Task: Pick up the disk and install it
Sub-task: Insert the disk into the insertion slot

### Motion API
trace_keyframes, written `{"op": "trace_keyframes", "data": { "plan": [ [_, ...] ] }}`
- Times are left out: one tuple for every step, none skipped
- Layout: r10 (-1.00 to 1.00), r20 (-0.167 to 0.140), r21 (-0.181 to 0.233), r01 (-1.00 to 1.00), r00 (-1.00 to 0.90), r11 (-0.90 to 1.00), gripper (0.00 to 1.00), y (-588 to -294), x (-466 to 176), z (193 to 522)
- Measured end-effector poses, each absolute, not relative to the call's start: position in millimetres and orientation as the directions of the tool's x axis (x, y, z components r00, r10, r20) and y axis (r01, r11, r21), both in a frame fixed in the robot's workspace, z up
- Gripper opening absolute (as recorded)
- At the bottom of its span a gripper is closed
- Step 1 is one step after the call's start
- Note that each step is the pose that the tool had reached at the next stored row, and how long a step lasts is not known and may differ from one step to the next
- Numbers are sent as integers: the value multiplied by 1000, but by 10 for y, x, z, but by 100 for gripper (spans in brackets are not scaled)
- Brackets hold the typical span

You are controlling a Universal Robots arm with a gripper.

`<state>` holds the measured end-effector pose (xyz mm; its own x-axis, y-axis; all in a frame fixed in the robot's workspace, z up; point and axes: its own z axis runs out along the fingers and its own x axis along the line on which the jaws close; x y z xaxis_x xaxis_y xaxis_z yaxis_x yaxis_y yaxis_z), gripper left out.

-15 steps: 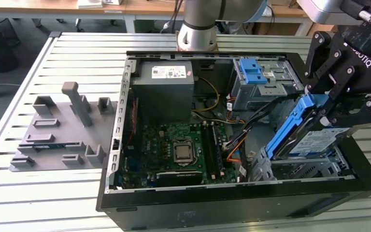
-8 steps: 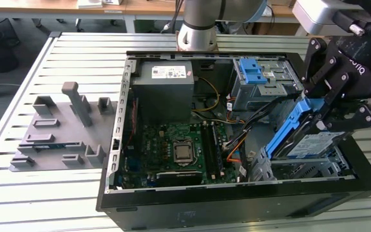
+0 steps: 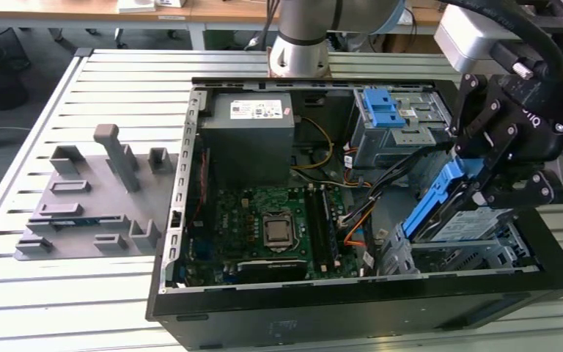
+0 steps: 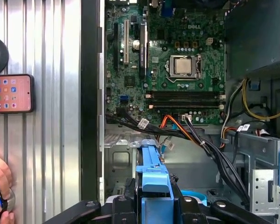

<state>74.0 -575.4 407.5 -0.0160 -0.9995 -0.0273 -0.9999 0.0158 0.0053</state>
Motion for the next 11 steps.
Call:
{"op": "trace_keyframes", "data": {
  "plan": [
    [-1000, -27, 5, -1000, -16, 16, 37, -5753, 740, 4070],
    [-1000, -27, 5, -1000, -16, 16, 37, -5753, 740, 4070],
    [-1000, -27, 5, -1000, -16, 16, 37, -5754, 740, 4070],
    [-1000, -27, 5, -1000, -16, 16, 37, -5754, 740, 4070],
    [-1000, -27, 5, -1000, -16, 16, 37, -5754, 740, 4069],
    [-1000, -27, 5, -1000, -16, 16, 37, -5754, 740, 4069],
    [-1000, -27, 5, -1000, -16, 16, 37, -5754, 740, 4069],
    [-999, -27, 5, -1000, -16, 16, 37, -5754, 740, 4069],
    [-1000, -27, 5, -1000, -16, 16, 37, -5754, 740, 4068],
    [-999, -27, 5, -1000, -16, 16, 37, -5754, 740, 4055],
    [-999, -27, 5, -1000, -16, 16, 37, -5754, 740, 4036]
  ]
}}
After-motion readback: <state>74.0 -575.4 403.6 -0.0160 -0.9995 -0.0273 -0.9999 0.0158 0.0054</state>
